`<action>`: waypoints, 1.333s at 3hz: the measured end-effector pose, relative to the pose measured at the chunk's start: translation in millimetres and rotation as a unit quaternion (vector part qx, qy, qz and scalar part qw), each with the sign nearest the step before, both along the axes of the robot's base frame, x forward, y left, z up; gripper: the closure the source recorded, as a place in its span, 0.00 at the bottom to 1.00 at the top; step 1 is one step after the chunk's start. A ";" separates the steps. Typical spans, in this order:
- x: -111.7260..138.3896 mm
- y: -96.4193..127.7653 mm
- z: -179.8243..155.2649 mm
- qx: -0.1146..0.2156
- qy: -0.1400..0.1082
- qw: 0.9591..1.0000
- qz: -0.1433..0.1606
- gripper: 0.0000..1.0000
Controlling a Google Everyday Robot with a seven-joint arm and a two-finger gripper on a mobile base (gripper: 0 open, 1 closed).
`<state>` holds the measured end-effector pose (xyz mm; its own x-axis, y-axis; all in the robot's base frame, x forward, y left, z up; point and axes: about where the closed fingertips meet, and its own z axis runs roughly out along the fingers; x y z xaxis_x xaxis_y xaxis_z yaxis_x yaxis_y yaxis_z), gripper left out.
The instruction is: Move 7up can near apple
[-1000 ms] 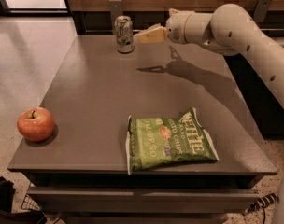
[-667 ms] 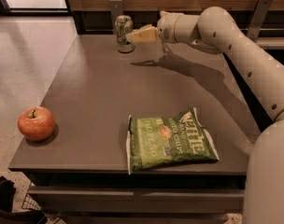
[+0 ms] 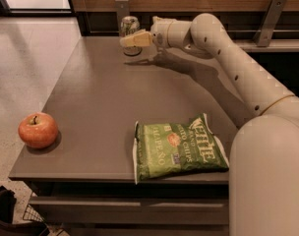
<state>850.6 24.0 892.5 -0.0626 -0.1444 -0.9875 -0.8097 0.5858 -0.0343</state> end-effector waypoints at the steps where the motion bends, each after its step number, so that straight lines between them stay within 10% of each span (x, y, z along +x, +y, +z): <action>1: 4.3 20.0 -6.3 0.008 0.003 1.000 0.017 0.17; 4: 2.9 31.7 -9.5 0.009 0.006 1.000 0.025 1.00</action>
Offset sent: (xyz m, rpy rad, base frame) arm 0.0035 0.0166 -0.0053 0.0135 0.0057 0.0288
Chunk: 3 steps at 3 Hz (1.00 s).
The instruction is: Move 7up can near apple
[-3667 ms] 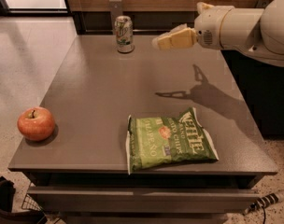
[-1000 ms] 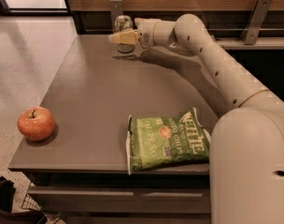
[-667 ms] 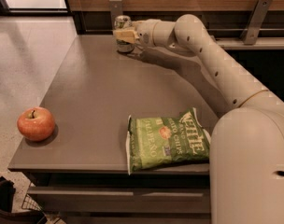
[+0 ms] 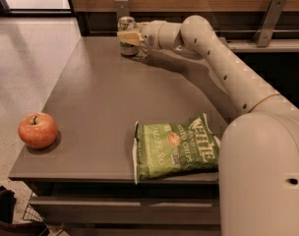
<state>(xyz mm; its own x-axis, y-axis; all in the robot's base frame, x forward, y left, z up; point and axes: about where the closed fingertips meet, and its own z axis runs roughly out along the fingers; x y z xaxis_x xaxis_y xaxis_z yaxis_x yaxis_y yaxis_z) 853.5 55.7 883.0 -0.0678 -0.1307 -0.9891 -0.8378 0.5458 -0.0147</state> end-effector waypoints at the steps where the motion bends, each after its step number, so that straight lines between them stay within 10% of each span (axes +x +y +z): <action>1: -10.4 1.6 8.0 -0.005 0.006 1.000 0.009 1.00; 3: -78.1 -11.0 56.9 -0.017 -0.004 0.999 0.028 1.00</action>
Offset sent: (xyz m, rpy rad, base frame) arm -0.0525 -0.0138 0.0432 -0.0340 0.0234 0.0499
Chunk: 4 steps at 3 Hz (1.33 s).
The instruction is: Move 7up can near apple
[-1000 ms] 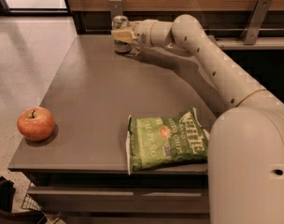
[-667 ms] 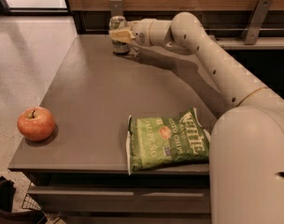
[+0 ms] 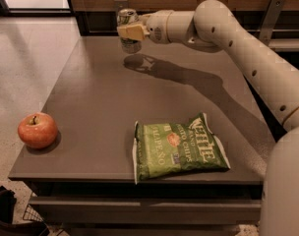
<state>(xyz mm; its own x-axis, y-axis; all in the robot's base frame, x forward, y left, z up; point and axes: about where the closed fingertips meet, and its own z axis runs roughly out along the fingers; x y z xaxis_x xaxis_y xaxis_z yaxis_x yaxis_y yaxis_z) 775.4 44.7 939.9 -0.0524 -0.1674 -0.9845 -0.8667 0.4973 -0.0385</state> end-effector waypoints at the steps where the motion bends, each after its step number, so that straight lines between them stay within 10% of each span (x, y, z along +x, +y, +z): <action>1: -57.6 0.2 19.6 0.003 -0.007 1.000 0.020 1.00; 4: -173.3 37.0 13.3 0.012 -0.020 0.998 0.064 1.00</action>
Offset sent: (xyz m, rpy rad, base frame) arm -0.1447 -0.0010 0.0359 0.0192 -0.0274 0.0747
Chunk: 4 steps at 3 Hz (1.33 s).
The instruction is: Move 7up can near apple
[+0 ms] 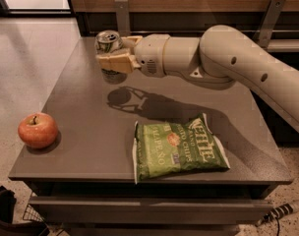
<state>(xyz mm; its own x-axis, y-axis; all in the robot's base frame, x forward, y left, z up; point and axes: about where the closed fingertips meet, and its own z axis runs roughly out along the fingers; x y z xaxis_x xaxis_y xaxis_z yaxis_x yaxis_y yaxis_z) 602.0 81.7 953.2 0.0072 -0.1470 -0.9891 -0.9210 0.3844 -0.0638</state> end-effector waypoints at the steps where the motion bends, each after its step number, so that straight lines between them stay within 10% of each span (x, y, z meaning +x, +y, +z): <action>1: -31.8 22.3 -15.8 0.004 -0.001 1.000 0.019 1.00; 4: -108.9 54.2 -73.0 0.015 0.028 0.998 0.058 1.00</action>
Offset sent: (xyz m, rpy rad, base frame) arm -0.1012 0.0603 -0.0589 0.0187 0.0383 0.1249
